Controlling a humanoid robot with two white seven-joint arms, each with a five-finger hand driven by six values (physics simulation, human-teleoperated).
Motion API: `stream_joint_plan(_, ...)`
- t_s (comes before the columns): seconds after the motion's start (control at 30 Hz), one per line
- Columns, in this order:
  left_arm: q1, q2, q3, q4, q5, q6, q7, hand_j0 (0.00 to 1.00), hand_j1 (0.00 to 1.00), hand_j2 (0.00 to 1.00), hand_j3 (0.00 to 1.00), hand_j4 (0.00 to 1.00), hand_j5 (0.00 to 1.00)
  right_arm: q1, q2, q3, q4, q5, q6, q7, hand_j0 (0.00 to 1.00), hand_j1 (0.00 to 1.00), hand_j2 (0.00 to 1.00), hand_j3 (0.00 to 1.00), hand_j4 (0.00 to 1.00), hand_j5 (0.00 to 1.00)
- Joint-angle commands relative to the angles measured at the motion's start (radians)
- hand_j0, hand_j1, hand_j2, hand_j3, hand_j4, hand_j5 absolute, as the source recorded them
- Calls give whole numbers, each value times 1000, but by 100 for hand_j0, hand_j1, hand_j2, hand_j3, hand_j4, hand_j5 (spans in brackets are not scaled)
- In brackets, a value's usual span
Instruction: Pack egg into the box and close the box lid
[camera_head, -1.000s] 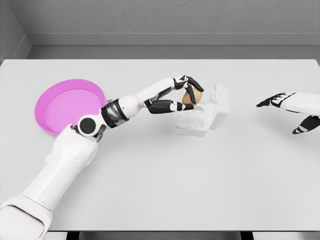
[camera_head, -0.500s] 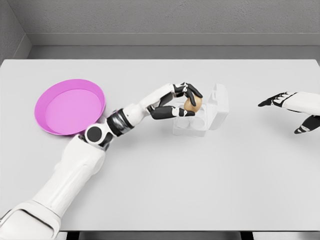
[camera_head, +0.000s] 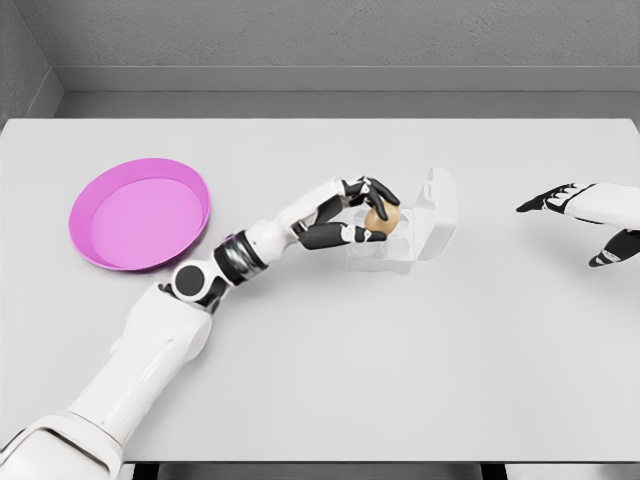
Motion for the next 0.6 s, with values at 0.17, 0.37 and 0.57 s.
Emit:
stream_joint_plan(0.17, 0, -6, -4, 4, 5, 1, 1, 36, 36, 36, 36, 36, 36, 0, -3, -1, 0, -6, 2, 0, 100, 100, 100, 100, 100, 100)
stream_joint_plan(0.37, -2, -5, 4, 4, 7, 1, 1, 36, 36, 36, 36, 36, 36, -2, -1, -1, 0, -6, 2, 0, 100, 100, 100, 100, 100, 100)
stream_joint_plan(0.57, -5, 3, 5, 30, 16, 1, 1, 37, 37, 37, 37, 37, 37, -2, -1, 1, -1, -6, 2, 0, 100, 100, 100, 100, 100, 100)
